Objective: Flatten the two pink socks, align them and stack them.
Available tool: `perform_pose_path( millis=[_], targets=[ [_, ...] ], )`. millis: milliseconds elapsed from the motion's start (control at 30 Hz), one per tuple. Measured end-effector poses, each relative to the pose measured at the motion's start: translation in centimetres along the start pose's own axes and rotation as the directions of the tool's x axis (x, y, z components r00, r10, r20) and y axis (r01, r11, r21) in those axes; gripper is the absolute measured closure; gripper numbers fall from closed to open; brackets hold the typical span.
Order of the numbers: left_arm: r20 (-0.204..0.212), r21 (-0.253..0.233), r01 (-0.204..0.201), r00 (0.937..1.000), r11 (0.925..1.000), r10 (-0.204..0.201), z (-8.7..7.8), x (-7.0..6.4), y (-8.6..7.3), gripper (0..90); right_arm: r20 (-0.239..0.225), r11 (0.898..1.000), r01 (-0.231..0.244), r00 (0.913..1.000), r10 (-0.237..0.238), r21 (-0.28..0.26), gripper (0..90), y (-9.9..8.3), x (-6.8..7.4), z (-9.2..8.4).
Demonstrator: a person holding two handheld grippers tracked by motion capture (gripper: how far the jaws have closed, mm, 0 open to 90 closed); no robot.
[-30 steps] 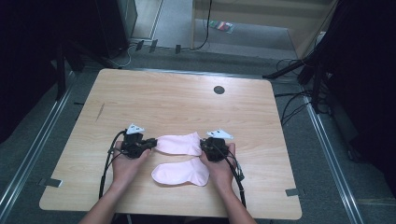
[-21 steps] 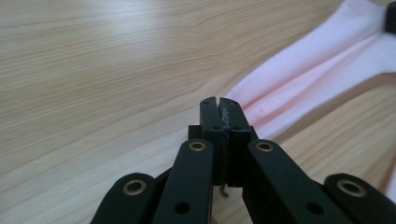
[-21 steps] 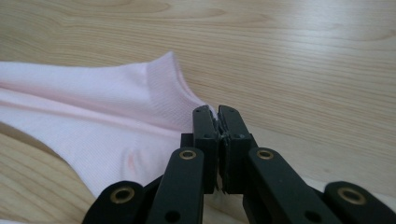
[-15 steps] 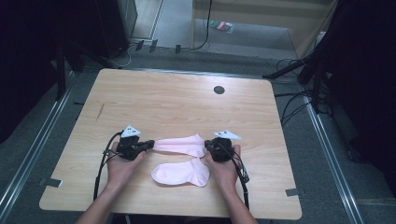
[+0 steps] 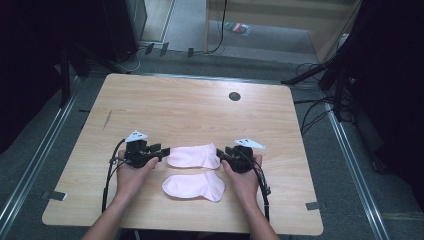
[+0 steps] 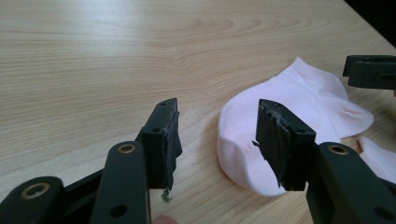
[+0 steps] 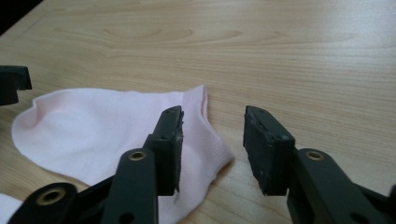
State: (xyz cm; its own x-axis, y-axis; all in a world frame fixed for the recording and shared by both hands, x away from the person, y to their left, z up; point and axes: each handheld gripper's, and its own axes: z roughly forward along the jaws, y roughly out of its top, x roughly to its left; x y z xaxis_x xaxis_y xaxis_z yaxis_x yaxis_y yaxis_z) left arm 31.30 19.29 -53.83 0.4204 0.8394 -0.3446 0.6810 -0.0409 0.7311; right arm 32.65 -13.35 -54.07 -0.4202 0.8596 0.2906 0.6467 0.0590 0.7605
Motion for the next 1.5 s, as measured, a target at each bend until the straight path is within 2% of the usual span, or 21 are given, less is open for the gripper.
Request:
perform_pose_path(
  millis=[67, 167, 233, 300, 400, 500, 567, 667, 733, 867, 1067, 1133, 1300, 1433, 1467, 1500],
  targets=[
    [-0.015, 0.021, 0.003, 0.9999, 0.9998, -0.003, 0.5, -0.3, -0.1, 49.7, 0.01, 1.0, 0.007, 0.9999, -0.007, 0.015, 51.8, -0.2, 0.2, 0.3],
    [-0.022, 0.049, -0.023, 0.9995, 0.9985, 0.024, 1.1, -0.8, -0.3, 50.9, 0.04, 0.999, 0.019, 0.999, -0.02, 0.032, 51.0, -0.5, 0.4, 0.7],
    [-0.025, 0.06, -0.035, 0.999, 0.9976, 0.036, 1.3, -1.1, -0.4, 56.7, 0.056, 0.998, 0.044, 0.9974, -0.046, 0.035, 52.3, -0.6, 0.7, 0.8],
    [-0.028, 0.065, -0.041, 0.9987, 0.997, 0.043, 1.4, -1.2, -0.4, 62.0, 0.051, 0.997, 0.059, 0.9968, -0.061, 0.04, 54.8, -0.6, 0.9, 0.9],
    [-0.03, 0.078, -0.036, 0.9988, 0.9963, 0.039, 1.5, -1.0, -0.4, 70.1, 0.056, 0.996, 0.076, 0.9954, -0.078, 0.041, 60.9, -0.7, 1.1, 1.0],
    [-0.027, 0.083, -0.033, 0.999, 0.996, 0.036, 1.6, -0.9, -0.5, 80.9, 0.059, 0.994, 0.1, 0.9929, -0.103, 0.048, 71.0, -0.8, 1.4, 1.1],
    [-0.006, 0.08, -0.034, 0.9994, 0.9962, 0.035, 1.5, -0.7, -0.5, 87.0, 0.057, 0.993, 0.108, 0.9922, -0.111, 0.053, 79.9, -0.8, 1.5, 1.1],
    [0.042, 0.089, -0.025, 0.9989, 0.9957, 0.021, 1.3, -0.3, -0.5, 89.2, 0.025, 0.995, 0.079, 0.9964, -0.081, 0.063, 85.0, -0.8, 1.3, 1.1],
    [0.044, 0.078, -0.029, 0.9987, 0.9965, 0.025, 1.1, -0.3, -0.5, 89.5, 0.017, 0.996, 0.076, 0.9969, -0.077, 0.052, 85.7, -0.7, 1.2, 0.9],
    [0.075, 0.04, -0.02, 0.997, 0.999, 0.017, 0.2, 0.0, -0.2, 89.7, -0.006, 0.998, 0.055, 0.9985, -0.055, 0.021, 86.1, -0.4, 1.1, 0.4],
    [0.111, -0.011, 0.004, 0.9938, 0.9999, -0.003, -1.2, -0.2, 0.1, 89.7, -0.037, 0.999, 0.037, 0.9986, -0.039, -0.037, 86.2, 0.6, 1.3, -1.4],
    [0.122, -0.021, -0.003, 0.9925, 0.9998, 0.006, -1.8, -0.4, 0.2, 89.7, -0.043, 0.998, 0.039, 0.9982, -0.042, -0.048, 86.3, 0.9, 1.4, -2.0],
    [0.145, -0.05, -0.012, 0.9892, 0.9987, 0.019, -3.2, -0.6, 0.2, 90.0, -0.034, 0.997, 0.047, 0.9982, -0.049, -0.061, 87.1, 1.1, 1.5, -3.7],
    [0.156, -0.067, -0.018, 0.9873, 0.9976, 0.028, -4.6, -0.5, 0.1, 90.0, 0.002, 0.997, 0.045, 0.999, -0.045, -0.065, 88.1, 0.9, 1.4, -5.0],
    [0.183, -0.068, -0.008, 0.983, 0.9977, 0.021, -4.9, -0.5, 0.0, 90.0, 0.001, 0.997, 0.038, 0.9993, -0.038, -0.062, 88.1, 0.8, 1.4, -5.3],
    [0.189, -0.072, -0.011, 0.9816, 0.9973, 0.025, -5.2, -0.7, -0.1, 90.0, -0.001, 0.998, 0.034, 0.9994, -0.034, -0.056, 88.1, 0.7, 1.4, -5.6]
  ],
)
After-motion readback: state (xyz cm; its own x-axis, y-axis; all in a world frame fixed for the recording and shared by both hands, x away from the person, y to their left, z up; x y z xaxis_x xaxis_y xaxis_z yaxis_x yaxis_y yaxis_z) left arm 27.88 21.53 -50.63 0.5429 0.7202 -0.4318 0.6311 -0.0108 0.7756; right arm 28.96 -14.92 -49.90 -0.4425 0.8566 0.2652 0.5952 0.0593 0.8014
